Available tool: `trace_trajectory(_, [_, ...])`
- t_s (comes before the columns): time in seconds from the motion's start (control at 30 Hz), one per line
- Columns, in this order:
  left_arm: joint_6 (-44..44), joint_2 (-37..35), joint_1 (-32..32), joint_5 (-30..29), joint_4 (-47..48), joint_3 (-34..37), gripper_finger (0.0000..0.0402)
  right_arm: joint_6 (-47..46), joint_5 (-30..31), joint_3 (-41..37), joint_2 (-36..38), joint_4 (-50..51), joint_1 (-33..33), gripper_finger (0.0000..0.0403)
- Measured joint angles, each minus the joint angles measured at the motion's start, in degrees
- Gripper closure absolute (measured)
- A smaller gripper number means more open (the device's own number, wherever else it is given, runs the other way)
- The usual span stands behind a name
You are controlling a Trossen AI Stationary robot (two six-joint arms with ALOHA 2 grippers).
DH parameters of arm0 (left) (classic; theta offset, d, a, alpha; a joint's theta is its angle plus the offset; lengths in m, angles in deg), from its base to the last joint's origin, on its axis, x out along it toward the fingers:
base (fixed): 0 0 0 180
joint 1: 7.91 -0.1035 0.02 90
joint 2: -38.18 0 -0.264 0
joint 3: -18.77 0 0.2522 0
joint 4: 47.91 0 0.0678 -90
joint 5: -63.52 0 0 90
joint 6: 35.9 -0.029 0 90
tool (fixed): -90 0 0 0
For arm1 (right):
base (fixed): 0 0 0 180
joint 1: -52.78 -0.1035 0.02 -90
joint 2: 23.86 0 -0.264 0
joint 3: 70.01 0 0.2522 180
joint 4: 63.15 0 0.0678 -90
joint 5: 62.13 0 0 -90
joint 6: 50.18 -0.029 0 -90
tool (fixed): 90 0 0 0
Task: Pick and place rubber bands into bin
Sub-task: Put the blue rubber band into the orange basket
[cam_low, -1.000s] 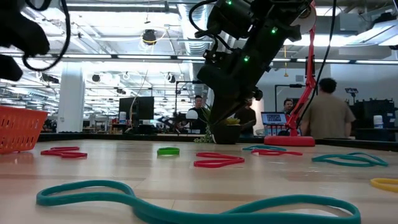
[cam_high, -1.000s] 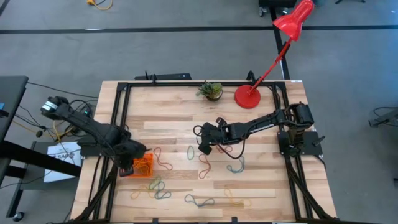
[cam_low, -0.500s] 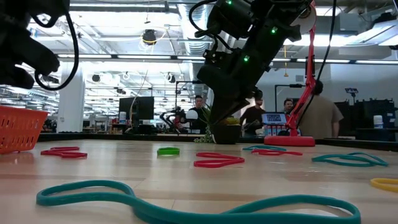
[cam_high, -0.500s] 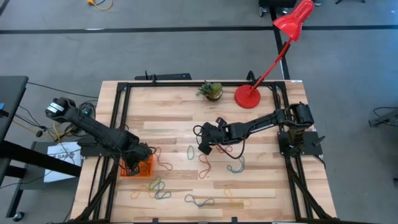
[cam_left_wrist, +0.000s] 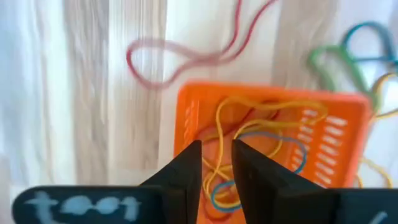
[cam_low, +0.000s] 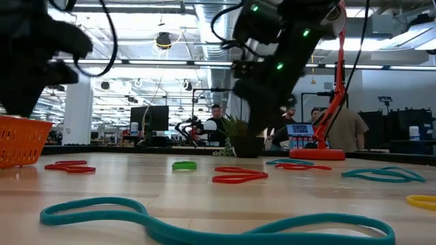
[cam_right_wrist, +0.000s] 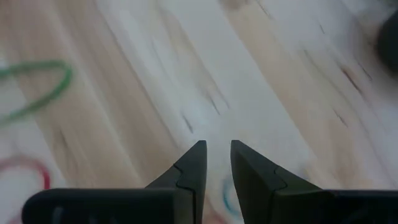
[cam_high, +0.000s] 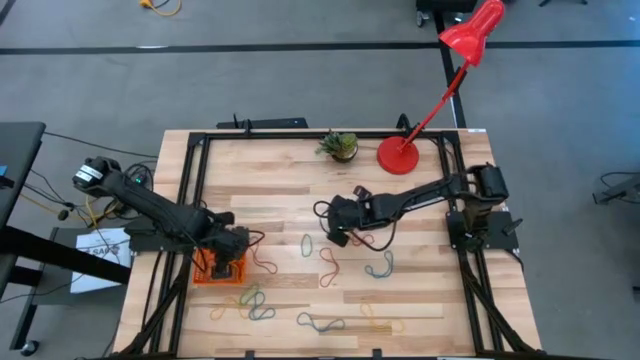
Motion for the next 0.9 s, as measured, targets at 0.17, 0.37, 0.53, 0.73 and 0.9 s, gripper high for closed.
trace_trajectory(0.17, [-5.6,-0.4,-0.4,-4.1,0.9,-4.1,0.0327,-0.4,-0.2,0.0,4.6,16.4,0.9,0.0336])
trace_trajectory(0.37, [-9.7,-2.1,-2.6,-7.7,5.8,-6.7,0.0327,2.5,-3.8,-0.3,10.0,28.4,4.9,0.0336])
trace_trajectory(0.53, [-10.9,-5.2,-4.7,-9.7,7.4,-6.7,0.0327,4.3,-9.0,-6.2,12.5,22.2,9.1,0.0336])
trace_trajectory(0.73, [-14.1,-8.0,-6.2,-15.5,5.3,-6.7,0.0327,8.6,-16.4,-12.2,11.8,7.0,12.1,0.0336])
trace_trajectory(0.9, [-15.0,-8.2,-7.2,-15.7,3.7,-6.6,0.0327,9.9,-16.3,-12.9,10.9,3.0,13.9,0.0336])
